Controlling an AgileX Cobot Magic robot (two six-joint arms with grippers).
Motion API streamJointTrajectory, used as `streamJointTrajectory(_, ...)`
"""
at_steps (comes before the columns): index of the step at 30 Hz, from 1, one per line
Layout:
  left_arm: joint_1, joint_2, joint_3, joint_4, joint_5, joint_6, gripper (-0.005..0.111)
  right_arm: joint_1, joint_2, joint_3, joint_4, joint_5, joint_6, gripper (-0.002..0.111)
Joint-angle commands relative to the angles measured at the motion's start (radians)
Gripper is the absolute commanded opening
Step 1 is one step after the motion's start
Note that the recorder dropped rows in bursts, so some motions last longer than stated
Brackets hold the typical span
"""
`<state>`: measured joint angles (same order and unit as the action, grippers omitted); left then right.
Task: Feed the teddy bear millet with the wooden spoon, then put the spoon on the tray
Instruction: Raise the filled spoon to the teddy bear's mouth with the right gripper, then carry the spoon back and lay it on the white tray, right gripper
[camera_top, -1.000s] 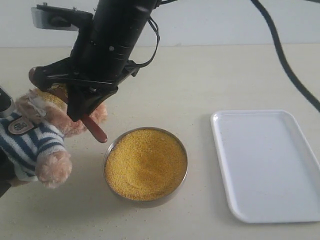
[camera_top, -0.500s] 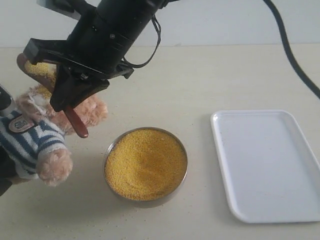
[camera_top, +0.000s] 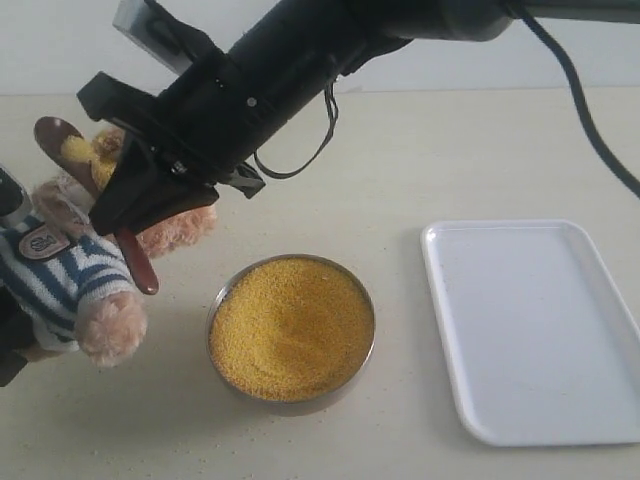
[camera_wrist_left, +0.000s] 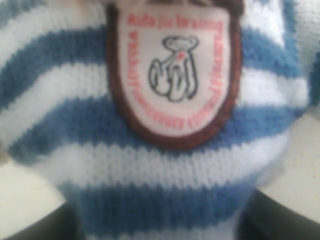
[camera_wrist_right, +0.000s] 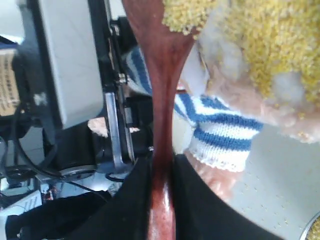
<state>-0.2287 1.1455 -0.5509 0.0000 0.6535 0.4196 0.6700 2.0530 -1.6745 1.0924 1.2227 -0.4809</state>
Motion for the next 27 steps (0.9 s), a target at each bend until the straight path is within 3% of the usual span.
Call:
streamJointTrajectory(1,-0.004,-0.003,0.002,0.0,-0.027,0.001,0.004,-0.026,-0.007,0.023,0.046,-0.002,-0.026,0.0)
streamJointTrajectory(16,-0.004,-0.003,0.002,0.0,-0.027,0.001,0.004,-0.033,-0.033,0.067,0.174,-0.002,-0.073,0.0)
streamJointTrajectory(27,-0.004,-0.003,0.002,0.0,-0.029,0.001,0.004,-0.033,-0.116,0.217,0.206,-0.002,-0.154,0.0)
